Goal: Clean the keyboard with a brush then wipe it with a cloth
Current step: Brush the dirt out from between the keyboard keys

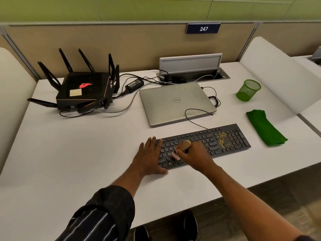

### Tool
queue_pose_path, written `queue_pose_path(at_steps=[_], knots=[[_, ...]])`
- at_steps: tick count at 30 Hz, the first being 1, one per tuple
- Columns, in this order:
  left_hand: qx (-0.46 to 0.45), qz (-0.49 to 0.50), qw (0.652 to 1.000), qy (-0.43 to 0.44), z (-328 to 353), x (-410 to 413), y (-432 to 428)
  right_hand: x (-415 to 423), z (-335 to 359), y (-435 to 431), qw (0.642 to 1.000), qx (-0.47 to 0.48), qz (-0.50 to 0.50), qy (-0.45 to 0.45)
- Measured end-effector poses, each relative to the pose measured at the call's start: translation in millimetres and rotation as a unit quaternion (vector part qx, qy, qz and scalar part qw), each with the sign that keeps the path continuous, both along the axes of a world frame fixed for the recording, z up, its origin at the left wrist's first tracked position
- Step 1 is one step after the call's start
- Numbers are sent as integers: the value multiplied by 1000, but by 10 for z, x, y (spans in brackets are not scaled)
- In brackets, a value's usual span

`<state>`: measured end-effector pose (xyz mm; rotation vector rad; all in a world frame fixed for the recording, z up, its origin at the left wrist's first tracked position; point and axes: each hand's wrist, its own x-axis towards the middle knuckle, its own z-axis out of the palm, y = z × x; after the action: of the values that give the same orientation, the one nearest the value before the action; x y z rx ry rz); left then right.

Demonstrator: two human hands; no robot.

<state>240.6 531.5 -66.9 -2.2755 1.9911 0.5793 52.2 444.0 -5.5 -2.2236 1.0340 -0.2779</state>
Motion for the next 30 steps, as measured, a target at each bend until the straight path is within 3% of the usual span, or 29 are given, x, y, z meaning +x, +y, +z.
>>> queue_pose_path(at_steps=[6, 11, 15, 22, 26, 30], knots=[[3, 1, 1000, 5, 12, 0, 1, -100, -29, 16, 997, 49, 40, 45], [9, 1, 1000, -7, 10, -4, -14, -105, 20, -46, 999, 27, 29, 2], [11, 4, 1000, -6, 2, -9, -14, -132, -19, -25, 993, 35, 97, 49], [16, 7, 1000, -5, 28, -10, -18, -383, -38, -251, 998, 1, 0, 67], [21, 9, 1000, -14, 28, -30, -44, -401, 6, -263, 999, 35, -9, 13], [20, 7, 1000, -14, 41, -49, -64, -526, -60, -281, 998, 56, -13, 19]])
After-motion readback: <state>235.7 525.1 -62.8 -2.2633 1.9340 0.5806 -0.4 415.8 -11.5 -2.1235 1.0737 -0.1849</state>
